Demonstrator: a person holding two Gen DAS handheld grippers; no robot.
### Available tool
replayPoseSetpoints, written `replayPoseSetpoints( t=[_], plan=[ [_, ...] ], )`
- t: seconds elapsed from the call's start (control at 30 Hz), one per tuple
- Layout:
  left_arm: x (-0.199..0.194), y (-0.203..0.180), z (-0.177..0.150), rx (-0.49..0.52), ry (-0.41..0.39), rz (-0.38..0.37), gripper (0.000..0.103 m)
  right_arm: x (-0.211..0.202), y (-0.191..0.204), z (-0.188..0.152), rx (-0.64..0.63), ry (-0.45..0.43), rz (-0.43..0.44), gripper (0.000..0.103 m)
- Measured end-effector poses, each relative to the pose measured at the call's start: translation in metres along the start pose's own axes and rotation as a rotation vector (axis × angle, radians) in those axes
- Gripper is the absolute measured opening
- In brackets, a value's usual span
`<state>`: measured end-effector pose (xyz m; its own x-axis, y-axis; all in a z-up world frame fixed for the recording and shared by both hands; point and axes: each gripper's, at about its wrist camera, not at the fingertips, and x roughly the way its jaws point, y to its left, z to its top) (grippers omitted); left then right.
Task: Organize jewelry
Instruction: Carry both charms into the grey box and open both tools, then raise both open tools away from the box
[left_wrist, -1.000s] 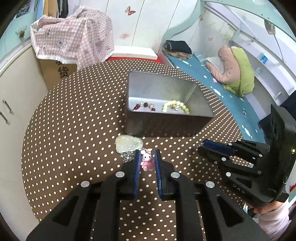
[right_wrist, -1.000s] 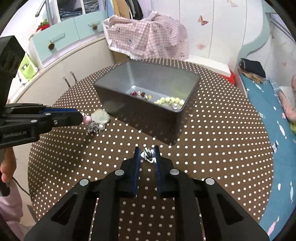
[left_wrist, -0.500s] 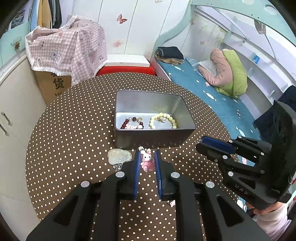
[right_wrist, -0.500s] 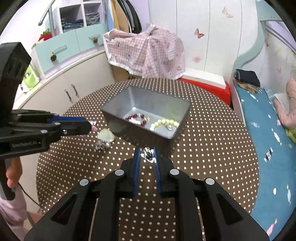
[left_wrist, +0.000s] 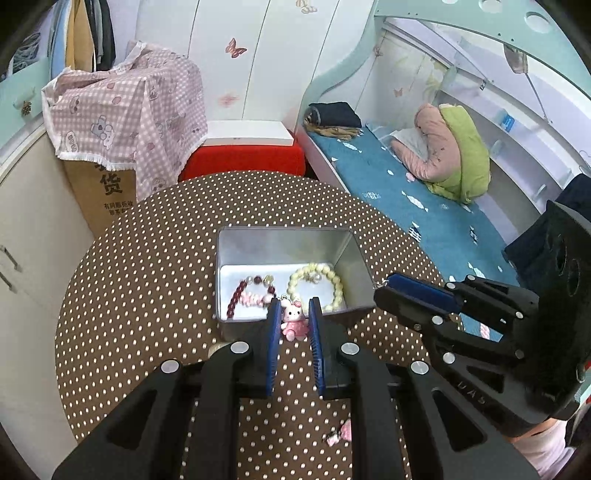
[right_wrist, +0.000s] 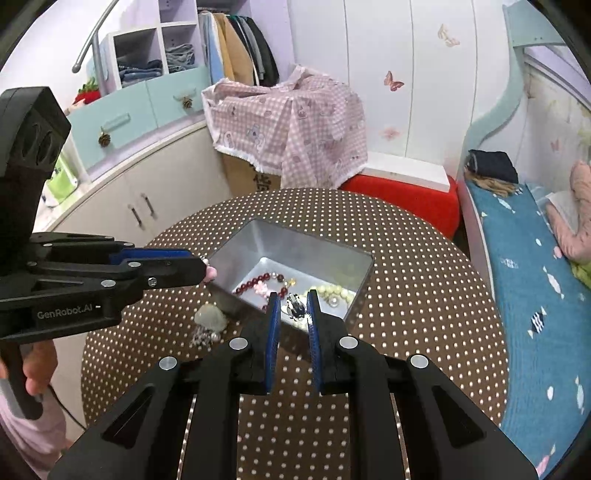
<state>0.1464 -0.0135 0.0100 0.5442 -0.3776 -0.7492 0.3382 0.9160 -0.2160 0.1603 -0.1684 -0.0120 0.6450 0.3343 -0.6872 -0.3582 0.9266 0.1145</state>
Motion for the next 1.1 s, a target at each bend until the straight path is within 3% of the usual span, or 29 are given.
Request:
replayPoseSetpoints(
  t=[0.3,0.5,0.53,0.57,0.6,0.63,1.1],
  plan=[
    [0.023,0.011,0.020,-0.040,0.019,0.008,0.014,0.020,-0.011,0.018,0.013,-0.002,0.017,0.015],
    [0.031,0.014,0.023,-0.028,0.012,0.016,0.017,0.034,-0.012,0.021,0.001,0.006,0.031,0.021],
    [0.032,0.014,0.022,-0.020,0.013,0.037,0.022,0.036,-0.012,0.020,0.006,0.014,0.029,0.036],
    [0.033,0.013,0.021,-0.009,0.012,0.062,0.038,0.039,-0.014,0.019,0.016,0.025,0.021,0.050],
    [0.033,0.013,0.020,0.000,0.005,0.086,0.054,0.040,-0.017,0.018,0.029,0.022,0.012,0.077],
    [0.033,0.013,0.019,-0.002,-0.008,0.098,0.057,0.040,-0.018,0.017,0.042,0.013,0.009,0.082],
    [0.034,0.027,0.006,-0.022,0.046,0.126,0.058,0.030,-0.039,-0.002,0.121,0.027,0.017,0.082]
  ],
)
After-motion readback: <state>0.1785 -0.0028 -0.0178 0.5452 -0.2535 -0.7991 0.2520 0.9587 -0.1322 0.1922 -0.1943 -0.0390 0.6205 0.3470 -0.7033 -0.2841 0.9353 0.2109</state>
